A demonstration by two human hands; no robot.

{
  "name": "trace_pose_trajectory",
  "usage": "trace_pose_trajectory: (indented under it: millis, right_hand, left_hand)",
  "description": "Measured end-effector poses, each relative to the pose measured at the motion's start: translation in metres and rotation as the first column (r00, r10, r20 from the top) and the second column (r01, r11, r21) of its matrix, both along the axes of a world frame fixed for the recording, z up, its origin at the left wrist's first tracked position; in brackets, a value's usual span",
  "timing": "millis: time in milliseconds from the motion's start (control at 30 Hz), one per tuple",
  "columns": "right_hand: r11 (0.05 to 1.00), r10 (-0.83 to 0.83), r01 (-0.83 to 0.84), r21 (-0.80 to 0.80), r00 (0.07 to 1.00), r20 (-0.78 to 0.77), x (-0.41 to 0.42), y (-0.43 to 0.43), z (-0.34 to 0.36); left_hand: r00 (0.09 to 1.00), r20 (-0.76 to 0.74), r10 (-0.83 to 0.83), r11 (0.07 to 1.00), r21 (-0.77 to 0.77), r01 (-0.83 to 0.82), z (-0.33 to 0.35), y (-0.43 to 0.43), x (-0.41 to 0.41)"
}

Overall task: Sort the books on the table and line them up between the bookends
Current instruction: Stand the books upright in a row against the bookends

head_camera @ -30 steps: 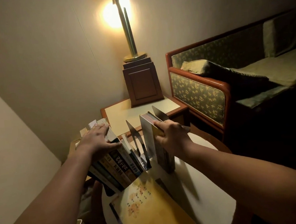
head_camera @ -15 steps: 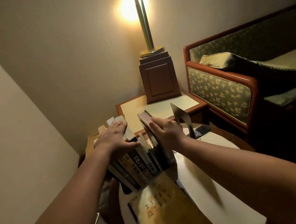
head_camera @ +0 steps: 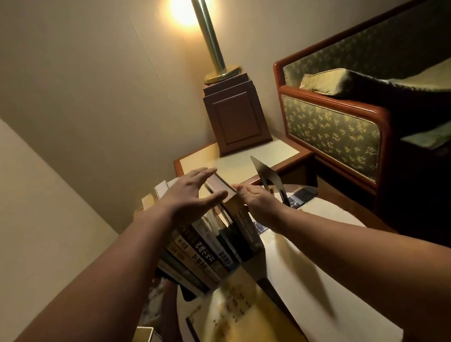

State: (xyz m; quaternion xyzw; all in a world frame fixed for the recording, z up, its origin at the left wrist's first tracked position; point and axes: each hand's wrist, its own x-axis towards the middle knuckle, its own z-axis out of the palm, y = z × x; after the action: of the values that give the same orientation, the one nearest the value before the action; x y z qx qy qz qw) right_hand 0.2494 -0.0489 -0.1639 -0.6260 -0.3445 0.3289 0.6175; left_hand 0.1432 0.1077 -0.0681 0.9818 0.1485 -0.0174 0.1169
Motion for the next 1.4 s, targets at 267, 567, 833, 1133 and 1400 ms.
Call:
trace_pose_trajectory:
  millis: [267, 567, 833, 1133, 1400]
  right_hand:
    - [0.999, 0.009, -0.01, -0.04, 1.0, -0.019, 0.014, 0.004, -0.01]
    - [0.998, 0.029, -0.028, -0.061, 0.999, 0.019, 0.003, -0.007, -0.016]
    - [0.991, 0.046, -0.035, -0.131, 0.995, 0.084, -0.017, -0.038, -0.02]
    - [0.866, 0.287, -0.165, -0.472, 0.937, 0.199, -0.07, -0.068, -0.043]
    - [0.912, 0.227, -0.179, -0.368, 0.969, 0.093, -0.086, -0.064, -0.056]
  left_hand:
    - [0.987, -0.159, -0.03, 0.981, 0.185, 0.06, -0.015, -0.015, 0.012]
    - [0.987, -0.148, -0.063, 0.967, 0.235, 0.097, -0.021, -0.009, 0.013]
    - [0.988, -0.15, -0.022, 0.977, 0.208, 0.053, -0.02, -0.009, 0.014]
    - [0.991, -0.137, 0.006, 0.979, 0.205, 0.022, -0.019, -0.014, 0.01]
    - [0.99, -0.138, 0.017, 0.972, 0.233, 0.015, -0.017, -0.018, 0.008]
